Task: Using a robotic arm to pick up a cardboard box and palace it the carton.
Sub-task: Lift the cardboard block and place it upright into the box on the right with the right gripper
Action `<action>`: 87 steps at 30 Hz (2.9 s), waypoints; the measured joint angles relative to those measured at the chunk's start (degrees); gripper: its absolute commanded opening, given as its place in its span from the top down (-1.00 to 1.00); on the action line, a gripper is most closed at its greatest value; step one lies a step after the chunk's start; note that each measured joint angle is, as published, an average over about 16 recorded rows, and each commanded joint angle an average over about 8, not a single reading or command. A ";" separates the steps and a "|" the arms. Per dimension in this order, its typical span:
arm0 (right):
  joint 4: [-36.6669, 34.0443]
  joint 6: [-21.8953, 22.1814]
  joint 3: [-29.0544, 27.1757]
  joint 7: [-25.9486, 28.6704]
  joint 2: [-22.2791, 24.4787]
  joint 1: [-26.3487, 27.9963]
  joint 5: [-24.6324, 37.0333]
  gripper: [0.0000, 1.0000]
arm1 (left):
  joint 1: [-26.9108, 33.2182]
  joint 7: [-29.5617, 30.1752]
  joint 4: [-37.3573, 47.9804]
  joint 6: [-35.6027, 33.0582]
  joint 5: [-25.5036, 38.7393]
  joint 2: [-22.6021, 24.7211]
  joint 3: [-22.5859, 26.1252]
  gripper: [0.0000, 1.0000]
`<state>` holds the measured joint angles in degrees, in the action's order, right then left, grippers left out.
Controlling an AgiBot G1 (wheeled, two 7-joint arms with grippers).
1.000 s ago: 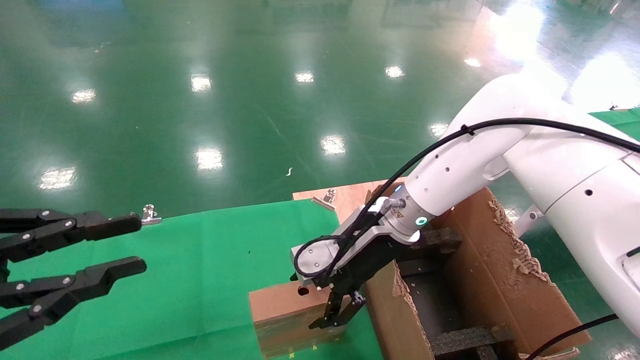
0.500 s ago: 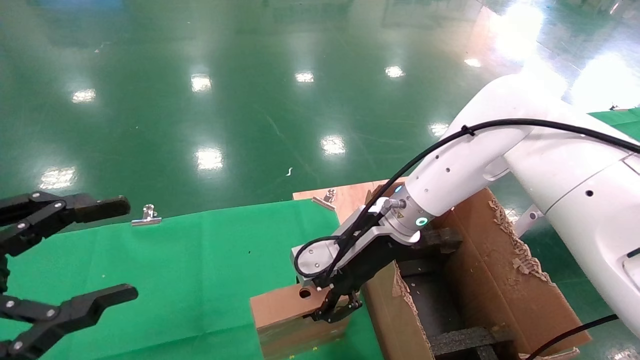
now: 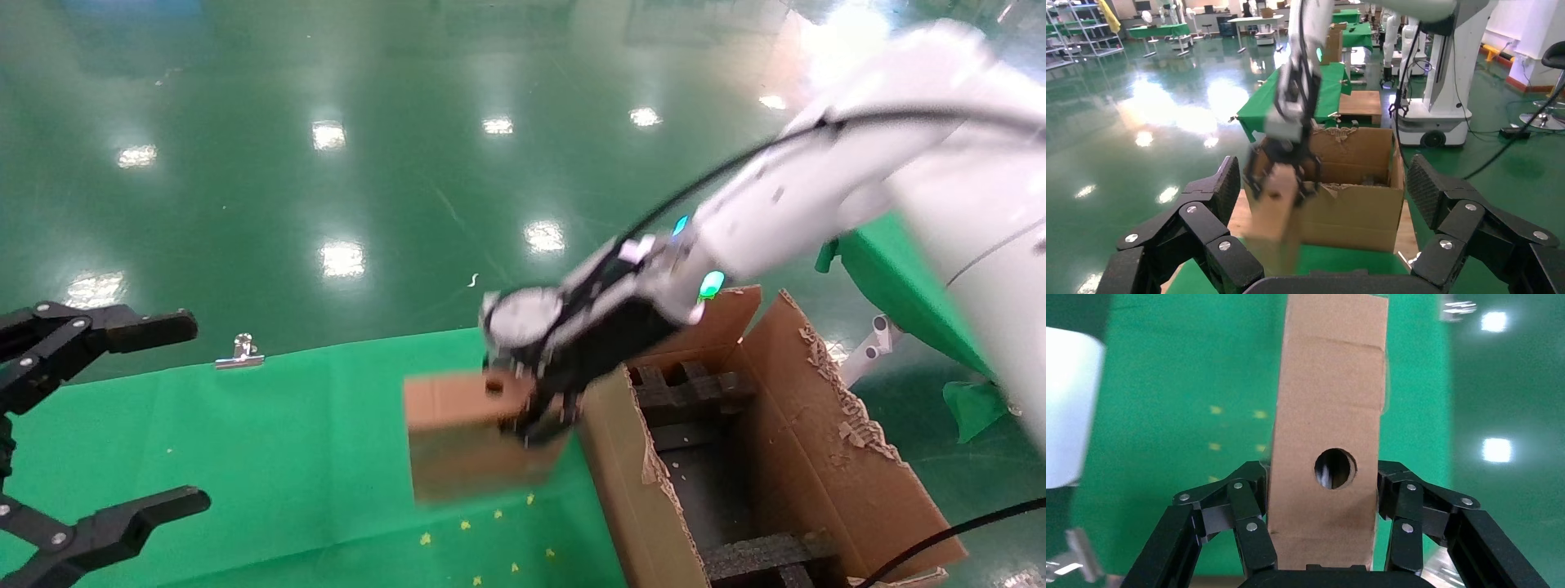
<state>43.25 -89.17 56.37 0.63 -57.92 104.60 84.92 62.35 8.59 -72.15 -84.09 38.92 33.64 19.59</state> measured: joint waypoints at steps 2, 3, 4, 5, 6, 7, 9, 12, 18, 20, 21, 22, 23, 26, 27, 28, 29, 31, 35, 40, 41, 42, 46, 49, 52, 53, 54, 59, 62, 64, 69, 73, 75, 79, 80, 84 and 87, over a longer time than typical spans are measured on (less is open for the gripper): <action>-1.28 -0.34 -0.18 -0.42 0.21 2.40 -0.27 1.00 | 0.00 0.00 0.00 0.00 0.00 0.00 0.00 -1.00; -1.95 -0.53 -0.21 -0.68 0.32 3.66 -0.41 1.00 | 0.00 0.00 0.00 0.00 0.00 0.00 0.00 -1.00; -2.64 -0.73 -0.18 -0.97 0.44 4.95 -0.56 1.00 | 0.00 0.00 0.00 0.00 0.00 0.00 0.00 -1.00; -3.32 -0.92 -0.09 -1.29 0.57 6.23 -0.72 1.00 | 0.00 0.00 0.00 0.00 0.00 0.00 0.00 -1.00; -4.00 -1.12 0.05 -1.62 0.70 7.52 -0.90 1.00 | 0.00 0.00 0.00 0.00 0.00 0.00 0.00 -1.00; -4.67 -1.32 0.28 -1.96 0.84 8.79 -1.12 1.00 | 0.00 0.00 0.00 0.00 0.00 0.00 0.00 -1.00; -5.94 -1.65 0.88 -2.60 1.16 11.20 -1.69 1.00 | 0.00 0.00 0.00 0.00 0.00 0.00 0.01 -1.00; -7.57 -2.00 2.23 -3.45 1.75 14.34 -2.87 1.00 | 0.00 0.00 0.00 0.00 0.00 0.00 0.01 -1.00; -9.62 -2.31 6.16 -4.48 3.48 18.70 -6.01 1.00 | 0.00 -0.01 0.00 0.00 -0.01 0.00 0.01 -1.00; -10.01 -2.35 7.65 -4.60 4.37 19.73 -7.18 1.00 | 0.00 -0.01 0.00 0.00 -0.01 0.00 0.01 -1.00; -10.16 -2.36 8.41 -4.63 4.89 20.19 -7.75 1.00 | 0.00 -0.01 0.00 0.00 -0.01 0.00 0.01 -1.00; -10.28 -2.37 9.20 -4.64 5.47 20.63 -8.32 1.00 | 0.00 -0.01 0.00 0.00 -0.01 0.00 0.01 -1.00; -10.37 -2.37 9.98 -4.64 6.10 21.04 -8.85 1.00 | 0.00 -0.01 0.00 0.00 -0.01 -0.01 0.01 -1.00; -10.44 -2.39 12.47 -4.52 8.37 22.30 -10.14 1.00 | 0.00 -0.01 0.00 0.01 -0.01 -0.01 0.02 -1.00; -10.41 -2.39 13.34 -4.44 9.24 22.74 -10.46 1.00 | 0.00 -0.01 0.00 0.01 -0.01 -0.01 0.02 -1.00; -10.32 -2.40 14.26 -4.34 10.17 23.22 -10.73 1.00 | 0.00 -0.01 0.00 0.01 -0.01 -0.01 0.02 -1.00; -10.22 -2.40 15.17 -4.22 11.16 23.71 -10.94 1.00 | 0.01 -0.01 0.00 0.01 -0.01 -0.01 0.02 -1.00; -9.89 -2.42 17.12 -3.90 13.28 24.73 -11.19 1.00 | 0.01 -0.01 0.00 0.01 -0.01 -0.01 0.02 -1.00; -8.76 -2.42 21.32 -2.97 17.73 26.75 -11.19 1.00 | 0.01 -0.01 0.00 0.01 -0.01 -0.01 0.02 -1.00; -6.53 -2.29 26.75 -1.45 22.98 28.69 -10.69 1.00 | 0.01 -0.01 0.00 0.01 -0.02 -0.01 0.03 -1.00; -6.03 -2.24 27.78 -1.13 23.91 28.96 -10.55 1.00 | 0.01 -0.01 0.00 0.01 -0.02 -0.01 0.03 -1.00; -5.52 -2.18 28.77 -0.78 24.80 29.19 -10.45 1.00 | 0.01 -0.01 0.00 0.01 -0.02 -0.01 0.03 -1.00; -3.56 -1.87 32.15 0.47 27.63 29.73 -10.21 1.00 | 0.01 -0.01 0.00 0.01 -0.02 -0.01 0.03 -1.00; -2.22 -1.56 34.17 1.28 29.23 29.91 -10.09 1.00 | 0.01 -0.02 0.00 0.01 -0.02 -0.01 0.03 -1.00; -1.16 -1.27 35.61 1.86 30.22 29.94 -9.94 1.00 | 0.00 -0.02 0.00 0.01 -0.03 -0.02 0.03 -1.00; -0.90 -1.18 35.95 2.02 30.46 29.94 -9.93 1.00 | 0.00 -0.02 0.00 0.02 -0.03 -0.02 0.03 -1.00; -0.66 -1.10 36.24 2.15 30.64 29.92 -9.91 1.00 | 0.00 -0.02 0.00 0.02 -0.03 -0.02 0.03 -1.00; -0.08 -0.78 36.89 2.55 31.02 29.87 -9.89 1.00 | 0.00 -0.02 0.01 0.02 -0.04 -0.02 0.03 -1.00; 0.09 -0.46 37.09 2.99 31.19 29.63 -10.06 1.00 | 0.00 -0.02 0.01 0.02 -0.04 -0.02 0.03 -1.00; 0.23 -0.03 37.05 3.74 31.29 29.25 -10.32 1.00 | 0.00 -0.02 0.01 0.02 -0.04 -0.02 0.03 -1.00; 1.91 2.06 37.21 8.26 32.28 28.00 -10.76 1.00 | 0.00 -0.02 0.01 0.02 -0.05 -0.02 0.03 -1.00; 5.75 4.78 37.76 15.14 34.13 26.88 -10.35 1.00 | 0.00 -0.03 0.02 0.02 -0.05 -0.02 0.03 -1.00; 8.49 6.42 38.12 19.72 35.32 26.33 -9.78 1.00 | 0.00 -0.03 0.02 0.02 -0.05 -0.02 0.04 -1.00; 15.17 9.86 38.97 30.44 38.01 25.56 -7.62 1.00 | 0.00 -0.03 0.02 0.02 -0.05 -0.02 0.04 -1.00; 16.96 10.65 39.20 33.30 38.67 25.44 -6.89 1.00 | 0.00 -0.03 0.02 0.02 -0.05 -0.02 0.04 -1.00; 23.96 13.42 40.17 45.10 41.11 25.12 -3.34 1.00 | 0.00 -0.03 0.02 0.02 -0.05 -0.02 0.04 -1.00; 28.06 14.95 40.90 53.83 42.24 24.92 -0.29 1.00 | 0.01 -0.03 0.02 0.02 -0.05 -0.03 0.04 -1.00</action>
<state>71.31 -74.23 97.27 54.46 -15.68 129.52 84.62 62.36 8.56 -72.13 -84.07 38.87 33.62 19.64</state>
